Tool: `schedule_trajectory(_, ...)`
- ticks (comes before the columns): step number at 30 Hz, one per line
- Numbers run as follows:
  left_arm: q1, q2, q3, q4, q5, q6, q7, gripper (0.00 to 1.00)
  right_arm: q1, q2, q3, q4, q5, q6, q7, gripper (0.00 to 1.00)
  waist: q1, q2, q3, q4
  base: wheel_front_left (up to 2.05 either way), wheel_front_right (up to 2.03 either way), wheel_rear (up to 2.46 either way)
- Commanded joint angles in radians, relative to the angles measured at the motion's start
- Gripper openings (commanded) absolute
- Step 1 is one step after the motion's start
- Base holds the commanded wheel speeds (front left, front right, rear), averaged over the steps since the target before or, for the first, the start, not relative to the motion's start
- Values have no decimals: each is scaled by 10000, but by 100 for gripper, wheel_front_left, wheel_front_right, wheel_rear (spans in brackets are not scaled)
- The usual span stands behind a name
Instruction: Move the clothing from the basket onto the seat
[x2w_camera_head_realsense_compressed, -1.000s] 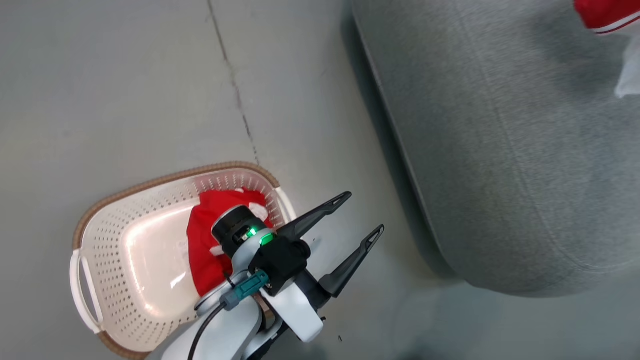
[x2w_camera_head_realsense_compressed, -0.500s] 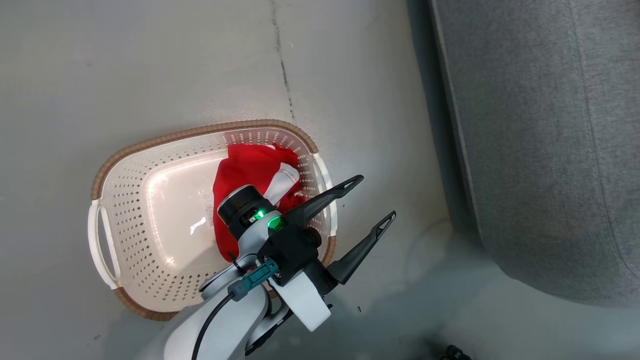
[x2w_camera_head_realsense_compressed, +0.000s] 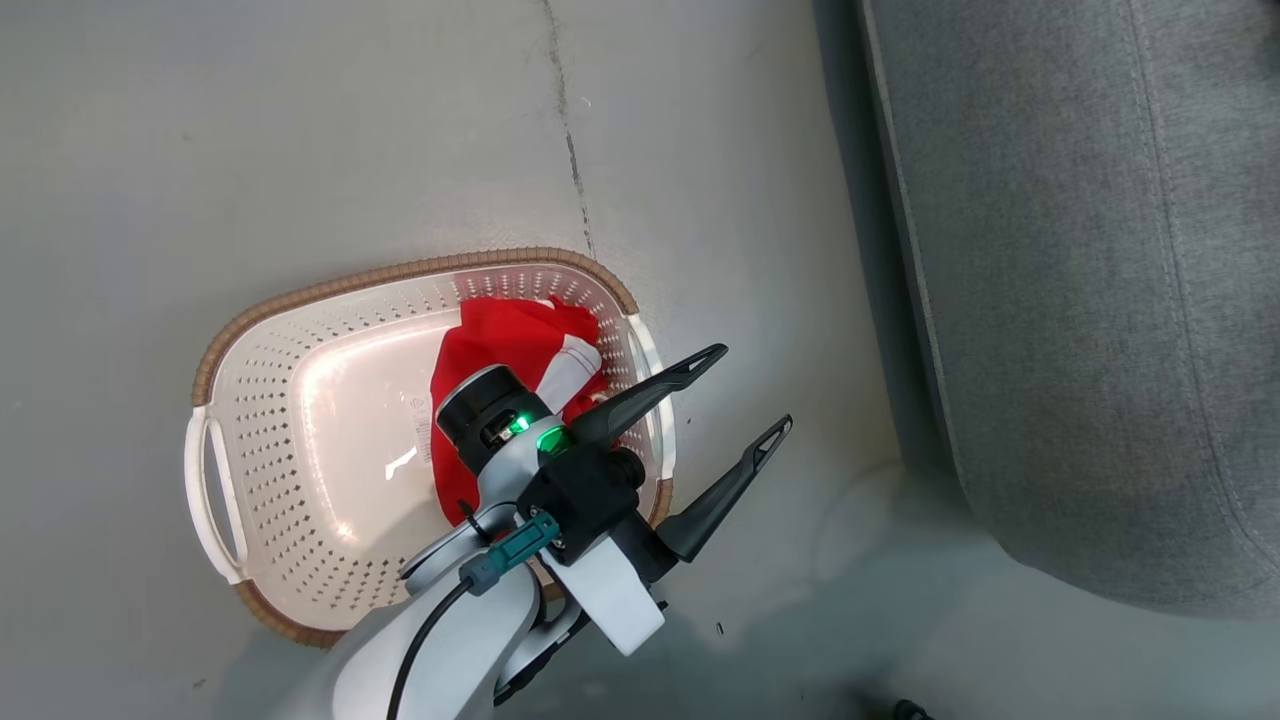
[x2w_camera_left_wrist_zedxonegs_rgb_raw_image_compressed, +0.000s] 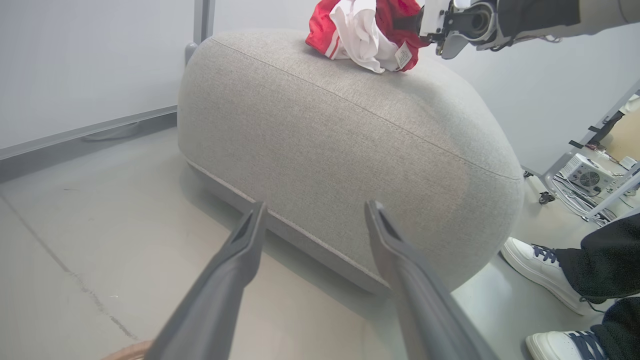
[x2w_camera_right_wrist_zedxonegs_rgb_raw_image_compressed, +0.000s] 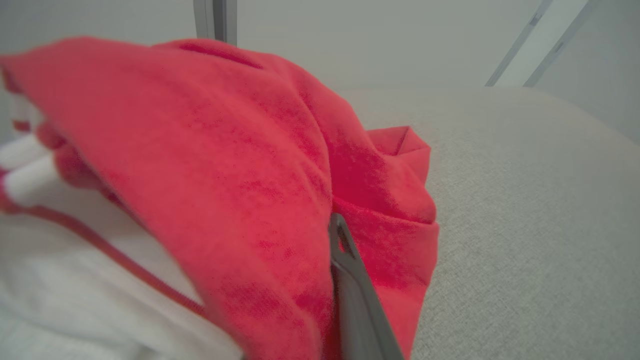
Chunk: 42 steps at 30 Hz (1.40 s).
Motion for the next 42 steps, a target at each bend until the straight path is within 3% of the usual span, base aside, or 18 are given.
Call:
schedule_trajectory(1,-139,7,13,35,86,-20,0,100,-57,-39,67,184,82,2,-31,100,-1,0,-136,-52,0,0,0)
schedule_trajectory(11,241,-484,6,82,-144,-20,0,100,349,-202,1013,928,-2,2,79,100,-1,0,-1536,-166,0,0,0)
schedule_trajectory(18,789,-908,271,220,-274,-20,0,100,1122,68,1702,211,1045,2,22,100,-1,0,-3018,-75,0,0,0)
schedule_trajectory(21,1080,-991,411,281,-277,-20,0,100,1696,294,2069,-913,2140,2,-20,100,-1,0,-3692,-6,0,0,0)
schedule_trajectory(29,2067,-1233,1277,253,-365,-20,0,100,4005,-579,3041,-4459,4014,4,-32,100,-1,0,-5218,390,0,0,0)
schedule_trajectory(34,2572,-1325,1887,188,-261,-20,0,100,5139,-596,2713,-6154,4003,4,-34,100,-1,0,-5875,706,0,0,0)
schedule_trajectory(42,3623,-1396,3448,35,20,28,0,100,7321,449,1919,-8697,3081,5,-36,100,-1,0,-6846,1466,0,0,0)
